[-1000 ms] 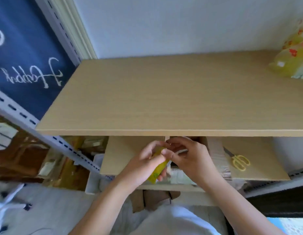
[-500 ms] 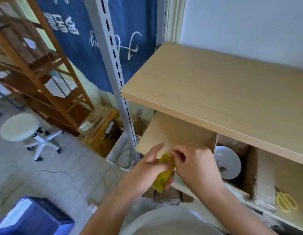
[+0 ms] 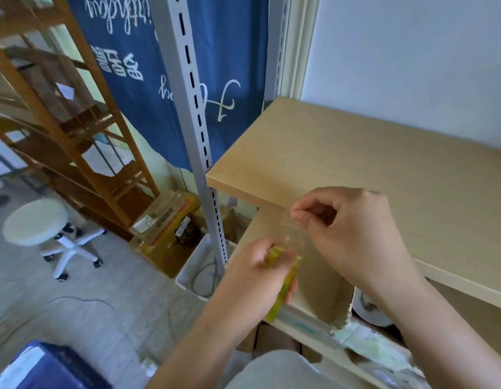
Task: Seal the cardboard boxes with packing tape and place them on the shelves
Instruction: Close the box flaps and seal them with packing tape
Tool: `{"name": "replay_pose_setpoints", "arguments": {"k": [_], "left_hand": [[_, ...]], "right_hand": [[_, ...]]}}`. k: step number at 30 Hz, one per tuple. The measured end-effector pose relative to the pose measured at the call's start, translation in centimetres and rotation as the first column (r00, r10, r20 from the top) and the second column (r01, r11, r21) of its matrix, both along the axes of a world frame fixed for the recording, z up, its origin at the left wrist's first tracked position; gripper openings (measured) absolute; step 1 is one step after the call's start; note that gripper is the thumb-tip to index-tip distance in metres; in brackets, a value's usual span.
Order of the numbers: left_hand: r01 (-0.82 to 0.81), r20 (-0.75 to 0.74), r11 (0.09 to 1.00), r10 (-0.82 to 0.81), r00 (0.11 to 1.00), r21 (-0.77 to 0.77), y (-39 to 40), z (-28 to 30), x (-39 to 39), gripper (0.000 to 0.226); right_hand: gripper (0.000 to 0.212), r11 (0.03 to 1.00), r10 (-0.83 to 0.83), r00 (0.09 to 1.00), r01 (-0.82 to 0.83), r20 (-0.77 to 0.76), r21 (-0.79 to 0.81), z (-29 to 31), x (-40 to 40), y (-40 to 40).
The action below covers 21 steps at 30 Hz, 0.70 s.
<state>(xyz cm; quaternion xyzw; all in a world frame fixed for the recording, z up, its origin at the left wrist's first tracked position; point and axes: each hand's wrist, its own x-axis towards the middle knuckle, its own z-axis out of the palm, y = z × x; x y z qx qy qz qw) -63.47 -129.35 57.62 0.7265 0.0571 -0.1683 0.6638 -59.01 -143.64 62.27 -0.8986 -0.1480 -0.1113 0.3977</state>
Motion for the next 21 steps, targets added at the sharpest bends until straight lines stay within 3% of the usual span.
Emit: {"name": "replay_pose_setpoints", "arguments": {"k": [4, 6, 8, 10, 15, 17, 19, 21], "left_hand": [[-0.045, 0.005, 0.999, 0.045, 0.999, -0.010, 0.2, 0.4, 1.0, 0.004], [-0.076, -0.019, 0.996, 0.075, 0.997, -0.035, 0.1, -0.2, 1.8, 0.015], [-0.079, -0.037, 0.997, 0.079, 0.996, -0.010, -0.2, -0.7, 2.3, 0.041], [-0.083, -0.040, 0.997, 0.083, 0.996, -0.006, -0.3, -1.1, 3.0, 0.051], [0.002, 0.028, 0.999, -0.004, 1.000, 0.052, 0.0, -1.9, 4.0, 0.030], [0.007, 0.042, 0.999, -0.009, 0.999, 0.050, 0.2, -2.0, 4.2, 0.027], [0.011, 0.046, 0.999, -0.013, 0.999, 0.040, 0.2, -2.2, 4.4, 0.024], [0.015, 0.059, 0.999, -0.017, 0.998, 0.031, 0.2, -2.4, 4.4, 0.022]], "right_hand": [[0.015, 1.000, 0.002, 0.995, -0.002, -0.102, 0.001, 0.4, 2.8, -0.2], [0.014, 1.000, 0.001, 0.995, -0.002, -0.100, -0.010, -0.2, 3.5, -0.1], [0.012, 0.999, -0.002, 0.996, -0.001, -0.085, -0.032, -0.7, 3.6, 0.2], [0.007, 0.997, -0.010, 1.000, 0.008, -0.022, -0.070, -1.1, 3.8, 0.2], [0.009, 0.984, 0.007, 0.977, 0.030, 0.211, -0.174, -2.2, 3.3, 0.5], [0.032, 0.983, -0.001, 0.974, 0.043, 0.226, -0.178, -2.4, 3.0, 0.9], [0.087, 0.979, -0.018, 0.995, 0.038, 0.100, -0.203, -2.1, 3.0, 1.0], [0.110, 0.965, -0.046, 0.999, 0.041, -0.012, -0.260, -1.7, 3.0, 1.1]]}}
